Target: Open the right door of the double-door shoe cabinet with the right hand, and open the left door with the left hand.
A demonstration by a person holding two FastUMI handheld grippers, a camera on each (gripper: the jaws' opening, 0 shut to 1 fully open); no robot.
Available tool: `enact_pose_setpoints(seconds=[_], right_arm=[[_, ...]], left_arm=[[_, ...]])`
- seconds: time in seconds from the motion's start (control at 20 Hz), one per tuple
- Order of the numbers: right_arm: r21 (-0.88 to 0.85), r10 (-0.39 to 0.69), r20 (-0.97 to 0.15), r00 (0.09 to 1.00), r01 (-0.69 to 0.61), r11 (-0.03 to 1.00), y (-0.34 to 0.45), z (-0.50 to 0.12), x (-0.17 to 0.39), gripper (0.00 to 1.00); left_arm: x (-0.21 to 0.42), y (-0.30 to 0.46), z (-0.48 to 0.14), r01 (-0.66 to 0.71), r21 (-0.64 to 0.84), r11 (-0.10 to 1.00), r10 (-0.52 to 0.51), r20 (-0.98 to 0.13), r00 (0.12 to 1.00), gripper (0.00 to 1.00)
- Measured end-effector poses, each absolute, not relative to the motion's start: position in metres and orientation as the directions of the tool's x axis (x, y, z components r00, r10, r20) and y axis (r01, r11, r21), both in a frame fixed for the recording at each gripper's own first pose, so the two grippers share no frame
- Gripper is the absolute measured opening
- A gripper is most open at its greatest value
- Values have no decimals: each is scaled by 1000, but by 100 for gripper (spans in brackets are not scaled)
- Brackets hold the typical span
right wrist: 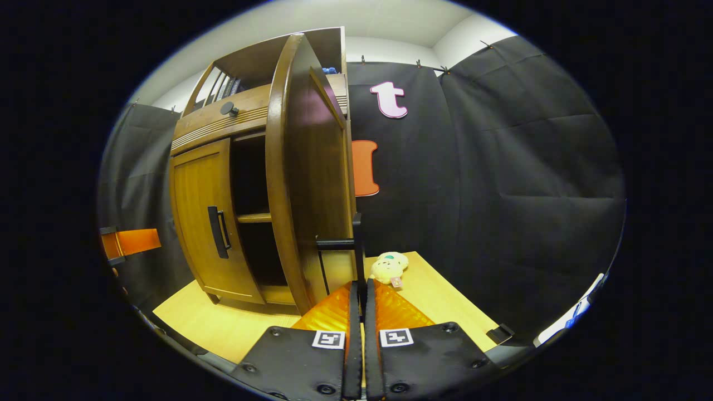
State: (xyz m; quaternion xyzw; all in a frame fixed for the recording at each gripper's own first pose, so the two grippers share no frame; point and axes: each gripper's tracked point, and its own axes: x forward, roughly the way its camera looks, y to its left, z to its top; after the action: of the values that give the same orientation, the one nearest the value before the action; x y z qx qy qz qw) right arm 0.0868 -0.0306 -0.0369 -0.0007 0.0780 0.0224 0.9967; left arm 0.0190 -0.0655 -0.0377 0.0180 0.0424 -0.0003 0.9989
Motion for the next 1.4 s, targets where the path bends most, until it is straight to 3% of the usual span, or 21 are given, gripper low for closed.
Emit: enact_pose_setpoints(seconds=[0.05,0.1,0.15,0.2,0.25,0.3,0.35,0.55,0.75,0.8,0.9,0.95,1.1,1.15,1.4], right_arm=[[1,40,-154,987,-40,999,-34,-35,86,9],[-2,36,-149,988,-37,999,-39,-33,85,8],[-6,32,-143,989,-33,999,-42,-32,84,8],[-11,26,-139,990,-28,1000,-45,-31,84,0],[-12,20,-137,990,-22,1000,-50,-31,83,8],[-9,13,-138,990,-14,1000,-55,-31,81,8],[-5,6,-139,990,-7,1000,-58,-29,81,8],[-12,-85,-123,989,84,996,-93,-20,73,8],[1,-117,-120,986,118,993,-105,-18,62,10],[-4,-122,-117,986,123,992,-107,-16,59,20],[-17,-137,-120,983,136,991,-110,-16,59,12],[-16,-129,-123,984,128,992,-108,-18,57,21],[-11,-112,-148,983,112,994,-107,-21,54,48],[-7,-111,-151,982,111,994,-106,-23,54,42],[4,-160,-144,977,162,987,-119,-22,51,76]], left_arm=[[21,-66,-38,3,37,999,0,-83,997,91],[25,-66,-39,0,39,999,3,-83,997,98],[29,-64,-40,-4,39,999,7,-83,997,94],[32,-62,-40,-9,37,999,12,-82,997,94],[35,-60,-41,-13,36,999,15,-82,997,94],[38,-58,-40,-17,37,999,20,-82,996,98],[42,-55,-41,-22,39,999,26,-82,996,91],[53,-47,-47,-40,44,998,43,-87,995,94],[59,-46,-48,-42,38,998,45,-91,995,92],[63,-45,-47,-44,37,998,47,-88,995,94],[72,-44,-46,-49,47,998,53,-77,996,98],[78,-43,-45,-52,53,997,56,-71,996,91],[92,-39,-45,-62,56,996,66,-59,996,91],[97,-36,-45,-68,59,996,71,-55,996,91],[122,-34,-58,-82,91,992,88,-71,994,92]])
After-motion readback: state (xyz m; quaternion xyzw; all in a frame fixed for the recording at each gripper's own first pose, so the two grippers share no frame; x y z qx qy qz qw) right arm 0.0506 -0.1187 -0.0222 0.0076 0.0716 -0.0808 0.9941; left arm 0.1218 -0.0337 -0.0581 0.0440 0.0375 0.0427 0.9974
